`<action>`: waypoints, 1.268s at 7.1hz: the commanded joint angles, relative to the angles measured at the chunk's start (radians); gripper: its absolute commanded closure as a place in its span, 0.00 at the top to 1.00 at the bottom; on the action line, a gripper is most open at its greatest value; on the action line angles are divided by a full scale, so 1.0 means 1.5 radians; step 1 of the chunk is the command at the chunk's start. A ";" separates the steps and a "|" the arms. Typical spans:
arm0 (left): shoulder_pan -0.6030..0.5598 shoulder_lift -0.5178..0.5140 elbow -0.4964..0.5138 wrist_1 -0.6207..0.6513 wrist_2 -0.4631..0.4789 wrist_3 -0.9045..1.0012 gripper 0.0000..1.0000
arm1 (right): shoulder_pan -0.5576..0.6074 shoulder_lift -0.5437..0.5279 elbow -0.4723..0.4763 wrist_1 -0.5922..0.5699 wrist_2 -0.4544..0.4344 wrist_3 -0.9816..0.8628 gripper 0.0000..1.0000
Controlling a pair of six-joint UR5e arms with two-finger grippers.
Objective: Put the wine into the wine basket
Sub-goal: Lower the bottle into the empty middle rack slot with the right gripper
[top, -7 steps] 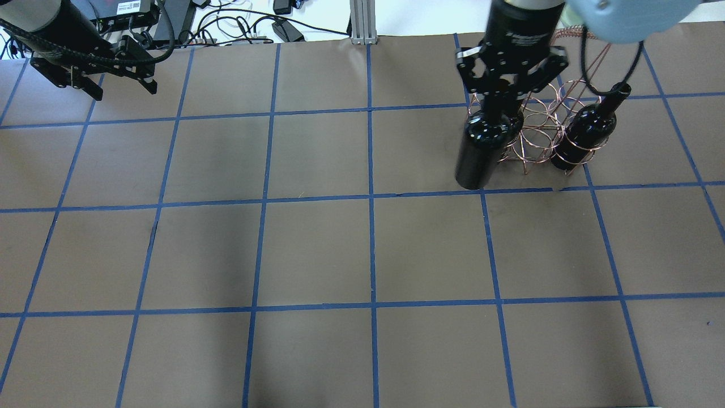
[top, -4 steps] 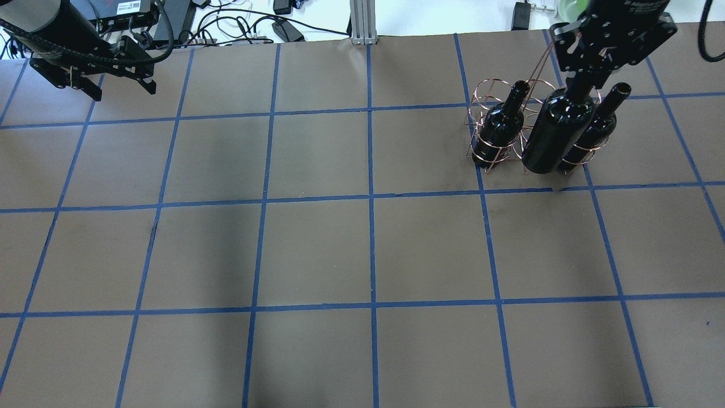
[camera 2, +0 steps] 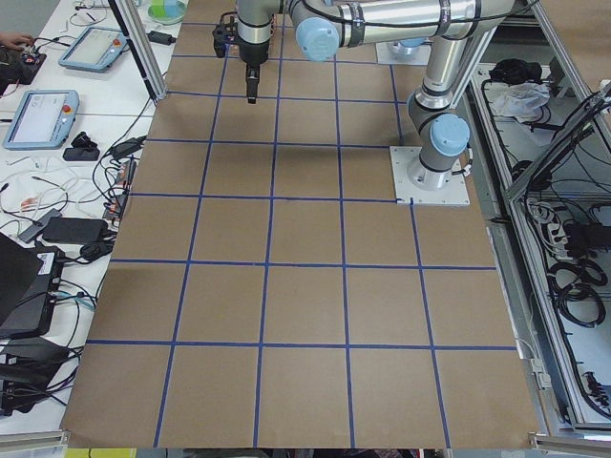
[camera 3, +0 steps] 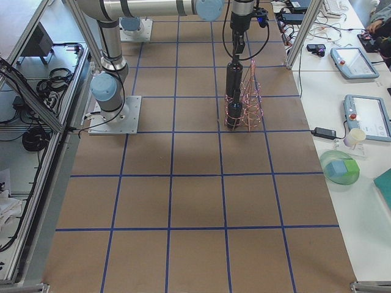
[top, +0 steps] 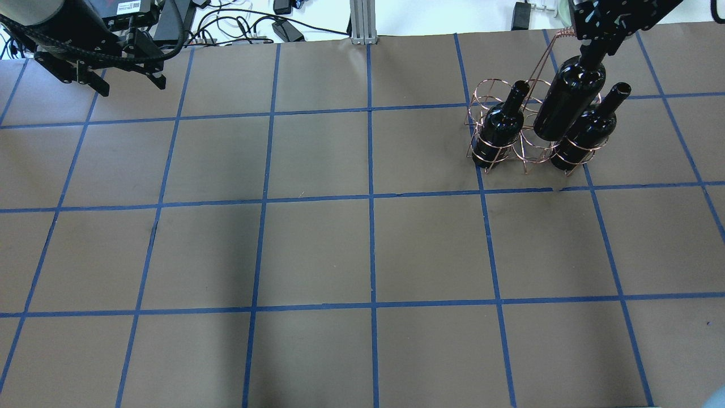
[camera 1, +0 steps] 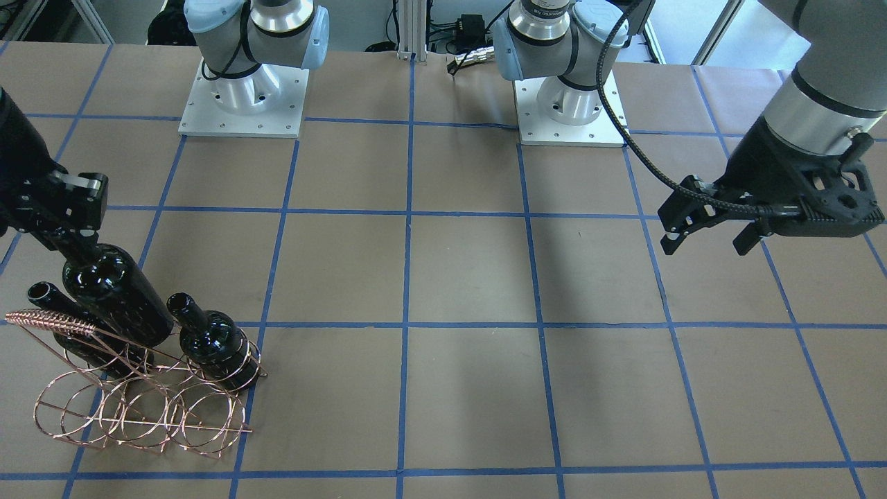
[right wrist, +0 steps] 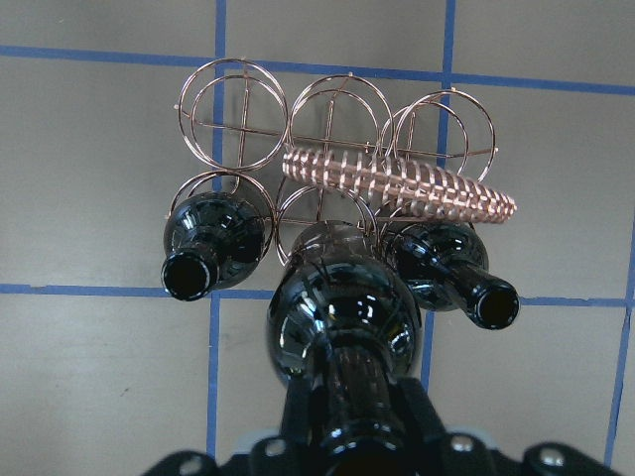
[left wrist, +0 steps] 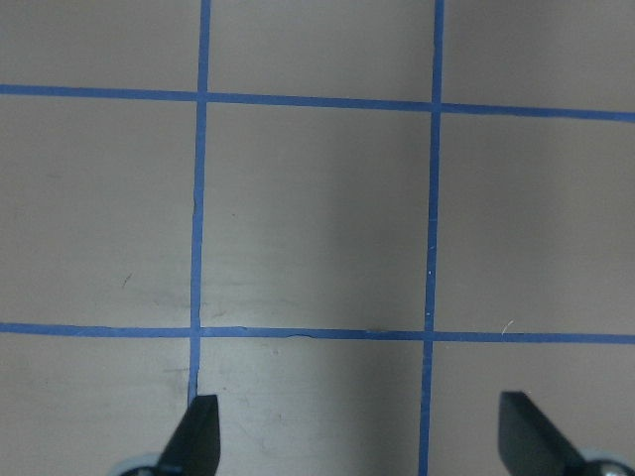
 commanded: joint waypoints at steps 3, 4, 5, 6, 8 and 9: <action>-0.107 0.033 -0.008 -0.020 0.058 -0.068 1.00 | -0.001 0.032 0.001 -0.047 -0.003 -0.032 0.01; -0.108 0.048 -0.008 -0.046 0.055 -0.068 1.00 | -0.001 0.033 0.002 -0.046 0.000 -0.032 0.02; -0.110 0.048 -0.013 -0.048 0.054 -0.067 1.00 | -0.001 0.040 0.002 -0.046 0.003 -0.033 0.02; -0.117 0.050 -0.030 -0.048 0.053 -0.067 1.00 | -0.001 0.043 0.004 -0.045 0.004 -0.033 0.02; -0.122 0.061 -0.045 -0.049 0.062 -0.062 1.00 | -0.001 0.042 0.023 -0.047 0.003 -0.046 0.02; -0.122 0.061 -0.046 -0.050 0.061 -0.062 1.00 | -0.001 0.043 0.024 -0.048 0.002 -0.050 0.02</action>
